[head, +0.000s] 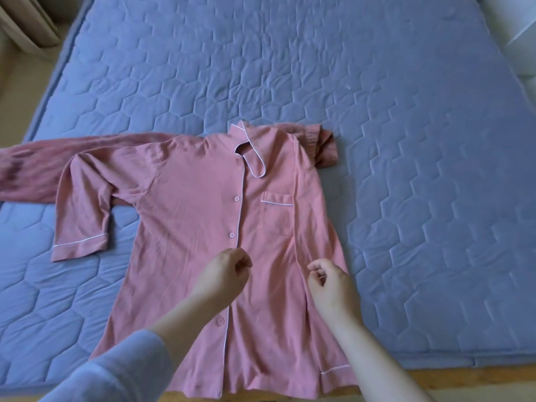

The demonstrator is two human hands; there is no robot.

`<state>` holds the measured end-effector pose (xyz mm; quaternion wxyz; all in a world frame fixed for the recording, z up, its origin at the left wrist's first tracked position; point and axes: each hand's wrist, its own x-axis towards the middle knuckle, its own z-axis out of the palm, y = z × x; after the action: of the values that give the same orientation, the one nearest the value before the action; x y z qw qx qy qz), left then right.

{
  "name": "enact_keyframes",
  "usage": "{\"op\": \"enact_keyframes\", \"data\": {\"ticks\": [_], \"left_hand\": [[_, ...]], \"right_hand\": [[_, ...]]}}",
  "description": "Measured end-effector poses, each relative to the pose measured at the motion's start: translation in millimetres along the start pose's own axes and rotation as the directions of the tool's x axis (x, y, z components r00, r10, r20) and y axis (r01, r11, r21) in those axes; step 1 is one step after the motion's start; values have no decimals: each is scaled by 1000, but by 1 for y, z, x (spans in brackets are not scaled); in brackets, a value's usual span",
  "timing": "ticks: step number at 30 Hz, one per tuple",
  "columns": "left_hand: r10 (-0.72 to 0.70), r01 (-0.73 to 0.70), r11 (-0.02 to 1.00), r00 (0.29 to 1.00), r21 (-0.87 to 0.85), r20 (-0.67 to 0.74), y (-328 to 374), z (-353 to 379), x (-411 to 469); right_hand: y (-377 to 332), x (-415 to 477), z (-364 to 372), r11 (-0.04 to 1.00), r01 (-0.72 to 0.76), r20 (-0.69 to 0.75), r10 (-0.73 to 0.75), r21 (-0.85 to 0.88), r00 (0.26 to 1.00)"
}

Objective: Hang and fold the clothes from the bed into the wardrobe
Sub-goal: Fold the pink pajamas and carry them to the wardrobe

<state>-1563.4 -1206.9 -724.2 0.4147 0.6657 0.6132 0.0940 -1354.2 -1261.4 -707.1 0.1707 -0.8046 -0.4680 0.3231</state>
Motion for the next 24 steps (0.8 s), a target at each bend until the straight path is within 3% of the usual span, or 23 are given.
{"op": "enact_keyframes", "data": {"ticks": [10, 17, 20, 24], "left_hand": [[-153, 157, 988, 969, 5, -194, -118, -120, 37], [-300, 318, 948, 863, -24, -408, -243, -220, 61], [-454, 440, 888, 797, -133, -399, -289, -245, 66], [-525, 477, 851, 786, -221, -325, -325, -253, 71]], "right_hand": [[-149, 52, 107, 993, 118, 106, -116, -15, 988], [-271, 84, 211, 968, 247, 171, -237, -37, 956], [-313, 98, 246, 952, 302, 200, -289, -42, 936], [-350, 111, 284, 946, 315, 250, -289, -73, 924]]}}
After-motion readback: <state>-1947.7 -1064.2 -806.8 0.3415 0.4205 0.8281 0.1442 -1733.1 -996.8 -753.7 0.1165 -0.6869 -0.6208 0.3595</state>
